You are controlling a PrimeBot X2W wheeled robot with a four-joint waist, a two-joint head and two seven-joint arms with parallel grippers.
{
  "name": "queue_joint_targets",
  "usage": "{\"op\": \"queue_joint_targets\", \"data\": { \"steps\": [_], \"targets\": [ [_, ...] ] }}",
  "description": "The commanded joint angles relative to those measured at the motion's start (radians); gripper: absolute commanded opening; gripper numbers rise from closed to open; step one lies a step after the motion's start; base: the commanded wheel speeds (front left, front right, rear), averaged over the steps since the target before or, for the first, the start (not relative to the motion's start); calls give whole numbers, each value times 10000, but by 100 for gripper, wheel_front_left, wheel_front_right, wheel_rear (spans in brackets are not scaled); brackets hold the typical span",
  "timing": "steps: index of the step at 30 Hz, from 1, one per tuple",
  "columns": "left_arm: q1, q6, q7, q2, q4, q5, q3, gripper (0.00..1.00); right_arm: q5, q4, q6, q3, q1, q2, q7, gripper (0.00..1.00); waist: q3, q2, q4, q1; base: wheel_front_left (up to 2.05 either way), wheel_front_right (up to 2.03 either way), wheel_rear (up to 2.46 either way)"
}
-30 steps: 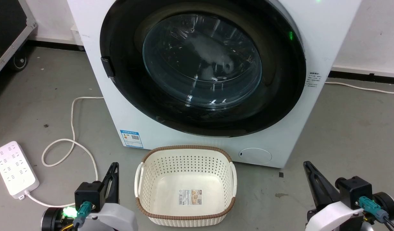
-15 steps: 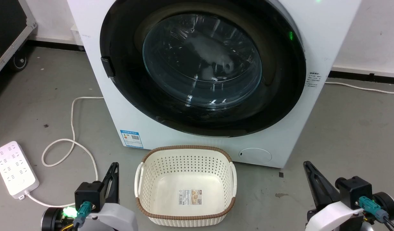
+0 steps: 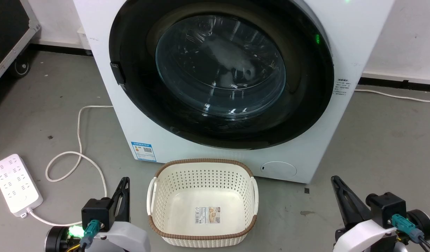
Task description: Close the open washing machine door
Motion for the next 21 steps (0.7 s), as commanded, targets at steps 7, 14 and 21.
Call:
{"op": "queue_joint_targets", "data": {
  "steps": [7, 14, 21],
  "targets": [
    [-148, 28, 1, -1, -39, 20, 14, 0, -74, -53, -7, 1, -138, 43, 7, 0, 0, 0, 0, 0, 0, 0, 0],
    [-148, 28, 1, -1, -39, 20, 14, 0, -74, -53, -7, 1, -138, 43, 7, 0, 0, 0, 0, 0, 0, 0, 0],
    [-148, 28, 1, -1, -39, 20, 14, 0, -74, -53, -7, 1, -138, 43, 7, 0, 0, 0, 0, 0, 0, 0, 0]
  ]
}}
